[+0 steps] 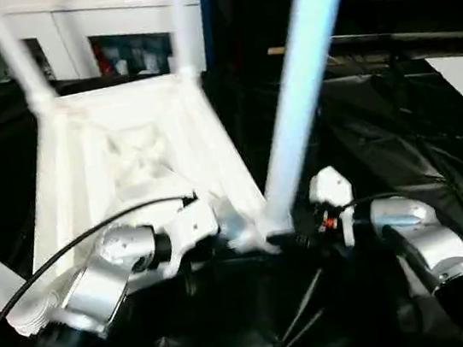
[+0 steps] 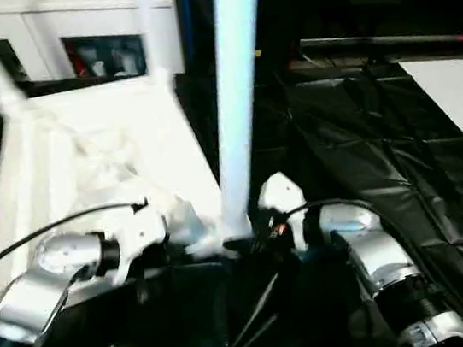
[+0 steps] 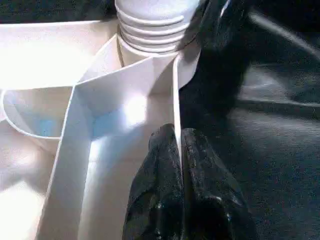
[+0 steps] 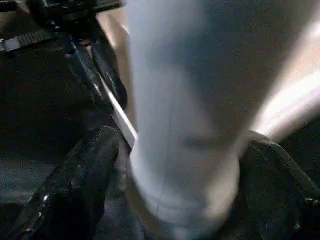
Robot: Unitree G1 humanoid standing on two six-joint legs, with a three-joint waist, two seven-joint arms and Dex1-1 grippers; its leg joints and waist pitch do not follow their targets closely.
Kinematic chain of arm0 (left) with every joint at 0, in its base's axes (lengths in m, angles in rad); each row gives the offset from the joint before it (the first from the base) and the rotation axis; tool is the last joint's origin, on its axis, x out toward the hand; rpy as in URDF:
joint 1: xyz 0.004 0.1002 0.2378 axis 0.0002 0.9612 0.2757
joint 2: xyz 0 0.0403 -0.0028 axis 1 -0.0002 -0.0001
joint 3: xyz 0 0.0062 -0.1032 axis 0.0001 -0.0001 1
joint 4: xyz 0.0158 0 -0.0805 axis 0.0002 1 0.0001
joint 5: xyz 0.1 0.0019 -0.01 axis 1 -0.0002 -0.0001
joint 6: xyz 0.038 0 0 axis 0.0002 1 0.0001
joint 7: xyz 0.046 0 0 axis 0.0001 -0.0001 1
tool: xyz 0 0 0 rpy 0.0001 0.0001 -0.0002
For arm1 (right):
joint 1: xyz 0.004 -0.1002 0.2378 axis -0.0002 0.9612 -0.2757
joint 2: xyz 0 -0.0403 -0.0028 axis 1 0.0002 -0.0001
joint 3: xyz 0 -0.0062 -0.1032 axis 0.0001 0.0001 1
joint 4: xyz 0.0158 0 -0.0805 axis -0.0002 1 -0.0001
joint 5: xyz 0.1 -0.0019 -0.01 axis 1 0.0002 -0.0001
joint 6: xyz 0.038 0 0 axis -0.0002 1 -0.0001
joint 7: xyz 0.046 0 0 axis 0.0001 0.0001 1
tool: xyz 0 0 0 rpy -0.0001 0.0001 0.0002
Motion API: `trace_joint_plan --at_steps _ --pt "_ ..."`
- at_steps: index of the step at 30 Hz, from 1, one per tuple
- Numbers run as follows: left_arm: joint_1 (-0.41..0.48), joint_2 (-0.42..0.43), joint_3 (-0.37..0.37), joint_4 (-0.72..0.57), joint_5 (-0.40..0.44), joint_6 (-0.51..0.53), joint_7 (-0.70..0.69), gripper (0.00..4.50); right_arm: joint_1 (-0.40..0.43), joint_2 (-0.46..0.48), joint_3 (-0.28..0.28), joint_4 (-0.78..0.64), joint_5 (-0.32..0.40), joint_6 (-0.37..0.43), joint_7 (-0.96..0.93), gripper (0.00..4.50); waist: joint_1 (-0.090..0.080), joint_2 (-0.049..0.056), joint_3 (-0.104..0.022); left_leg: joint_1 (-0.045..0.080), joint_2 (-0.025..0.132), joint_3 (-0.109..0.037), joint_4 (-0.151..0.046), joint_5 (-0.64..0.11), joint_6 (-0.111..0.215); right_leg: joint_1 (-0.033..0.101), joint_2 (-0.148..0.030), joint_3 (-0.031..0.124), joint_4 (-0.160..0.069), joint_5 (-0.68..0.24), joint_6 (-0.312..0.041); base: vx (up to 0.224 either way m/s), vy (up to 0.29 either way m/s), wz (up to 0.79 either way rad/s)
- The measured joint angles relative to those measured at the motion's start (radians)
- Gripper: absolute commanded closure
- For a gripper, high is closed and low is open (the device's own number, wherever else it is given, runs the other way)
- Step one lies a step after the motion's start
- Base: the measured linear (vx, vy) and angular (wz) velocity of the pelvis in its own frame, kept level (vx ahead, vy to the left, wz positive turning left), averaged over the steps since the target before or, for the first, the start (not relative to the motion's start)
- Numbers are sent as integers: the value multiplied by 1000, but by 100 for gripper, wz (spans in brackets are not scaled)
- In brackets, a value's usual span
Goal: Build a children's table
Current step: Rotate leg to tighten
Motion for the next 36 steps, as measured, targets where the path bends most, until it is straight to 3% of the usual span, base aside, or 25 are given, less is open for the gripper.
trace_joint_plan --at_steps 3,15,19,23,25,31,36 --pt "0 8 1 -1 -6 -1 -12 450 -4 7 0 7 5 3 17 78 1 0 3 1 0 1 0 0 0 0 0 0 1 0 0 0 0 0" --pt "0 17 3 -1 -13 -2 -33 450 -16 9 -2 23 11 7 39 175 3 0 4 1 0 1 0 1 1 0 0 0 2 0 0 0 0 0" --pt "0 19 5 -1 -15 7 -31 450 -18 32 -11 43 9 3 18 180 0 -2 4 3 0 1 1 1 1 2 0 0 3 0 0 0 0 0" --pt "-16 -13 23 23 8 54 42 450 -24 131 -57 116 5 -17 -153 181 -20 -6 6 7 1 1 1 2 -4 6 1 1 6 2 -3 -13 -1 -1" --pt "-39 -67 24 44 37 99 119 450 -29 181 -105 153 5 -23 -279 181 -29 -7 6 8 1 0 2 3 -4 6 1 1 5 2 -2 0 0 0" --pt "-89 -217 42 99 73 218 314 450 -52 283 -177 219 -20 -48 -575 182 -29 -7 5 8 0 0 4 4 -6 6 1 2 4 3 -1 0 0 0" --pt "-123 -276 42 156 90 228 404 450 -80 330 -188 242 -79 -51 -772 182 -28 -5 3 8 0 0 2 4 -6 6 0 2 4 5 -2 0 0 0"
